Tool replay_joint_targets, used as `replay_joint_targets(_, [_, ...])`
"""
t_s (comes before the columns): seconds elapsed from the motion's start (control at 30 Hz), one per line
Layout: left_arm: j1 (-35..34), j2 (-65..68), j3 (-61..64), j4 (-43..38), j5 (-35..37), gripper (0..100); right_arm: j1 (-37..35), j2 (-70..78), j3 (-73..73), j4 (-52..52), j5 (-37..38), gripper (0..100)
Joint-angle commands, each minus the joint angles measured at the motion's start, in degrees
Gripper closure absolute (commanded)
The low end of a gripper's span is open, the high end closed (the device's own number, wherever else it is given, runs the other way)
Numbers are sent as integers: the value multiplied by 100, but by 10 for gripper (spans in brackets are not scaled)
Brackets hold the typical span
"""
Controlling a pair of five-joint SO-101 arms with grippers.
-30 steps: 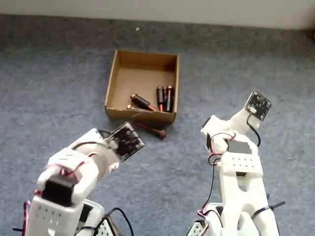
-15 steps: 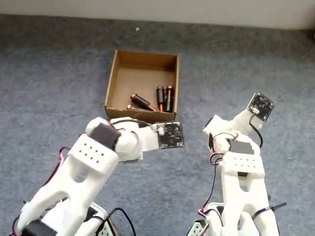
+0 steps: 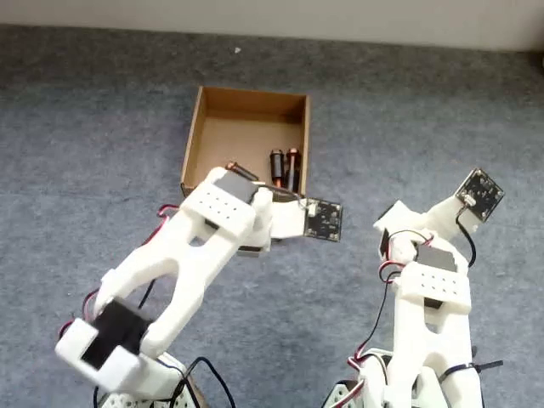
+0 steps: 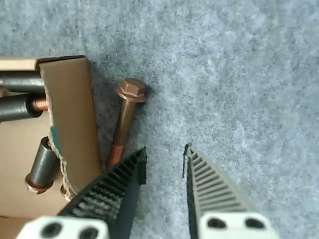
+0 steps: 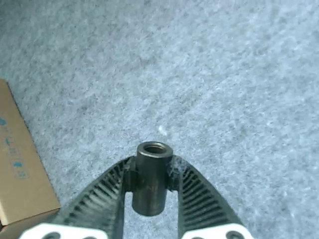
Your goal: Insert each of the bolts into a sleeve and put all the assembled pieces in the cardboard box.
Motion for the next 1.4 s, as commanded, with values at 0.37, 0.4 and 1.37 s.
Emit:
replay_joint_targets(0.37, [136,1771,-1727,-79,-308,850,127,-207,-92,-119,-53,995])
replay_joint_targets(0.4, [136,1859,-1789,-79,-308,850,127,-207,-92,-119,-53,995])
replay_joint_targets(1.37, [365,2026,-2492,571,536,994,127,-198,-22,-620,-18,995])
